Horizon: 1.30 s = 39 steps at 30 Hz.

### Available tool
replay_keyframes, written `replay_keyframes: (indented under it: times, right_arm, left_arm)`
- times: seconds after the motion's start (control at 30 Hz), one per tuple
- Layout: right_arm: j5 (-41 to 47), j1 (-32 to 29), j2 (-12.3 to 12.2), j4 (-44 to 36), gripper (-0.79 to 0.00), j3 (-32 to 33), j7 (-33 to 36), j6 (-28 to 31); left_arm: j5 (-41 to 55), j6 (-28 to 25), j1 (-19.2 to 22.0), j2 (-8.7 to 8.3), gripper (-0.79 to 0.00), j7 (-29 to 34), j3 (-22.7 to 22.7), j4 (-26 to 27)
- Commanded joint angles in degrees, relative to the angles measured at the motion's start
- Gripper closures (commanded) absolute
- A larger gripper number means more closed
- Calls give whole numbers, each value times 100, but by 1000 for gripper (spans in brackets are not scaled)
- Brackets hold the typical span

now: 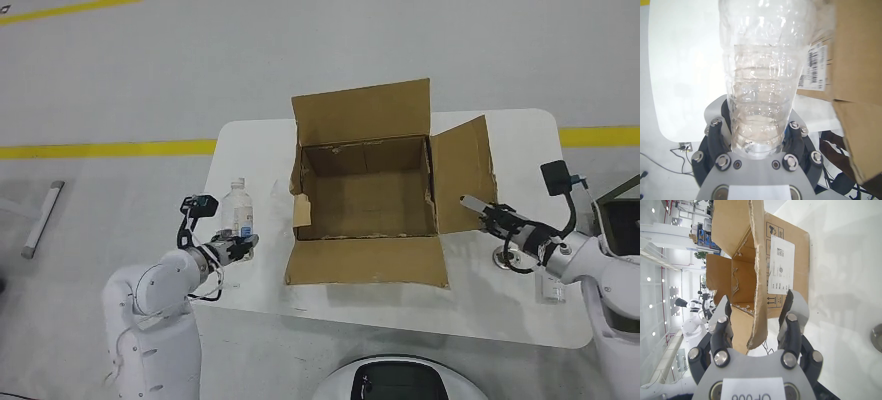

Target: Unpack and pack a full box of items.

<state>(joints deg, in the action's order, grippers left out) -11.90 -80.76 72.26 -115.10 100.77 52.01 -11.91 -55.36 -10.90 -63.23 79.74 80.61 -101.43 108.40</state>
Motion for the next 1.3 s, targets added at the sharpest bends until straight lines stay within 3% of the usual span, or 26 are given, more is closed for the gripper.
replay_keyframes:
  times: [0.0,0.2,0.47,0.67,1.0,1.13,1.27]
  right_arm:
    - [-5,-51,-12,-36,0,-58,-18,19]
    - [2,-263,-41,-216,0,-215,-104,44]
    - [29,-557,-77,-476,0,-412,-201,59]
    - [-56,-718,-110,-532,0,-494,-298,83]
    - [-58,-919,-164,-578,0,-528,-418,103]
    - [-80,-945,-187,-602,0,-534,-457,119]
    - [-101,-985,-210,-605,0,-531,-499,134]
  left_arm:
    - [391,68,25,-32,0,196,-105,382]
    - [1562,331,314,-113,0,596,-134,1109]
    - [2617,638,865,-216,0,740,335,1334]
    - [2763,754,1249,-316,0,740,1108,777]
    - [2198,1165,2042,-286,0,15,2524,-1102]
    - [1949,1349,2261,-311,0,-140,2609,-1511]
    - [1651,1406,2279,-390,0,-183,2410,-1443]
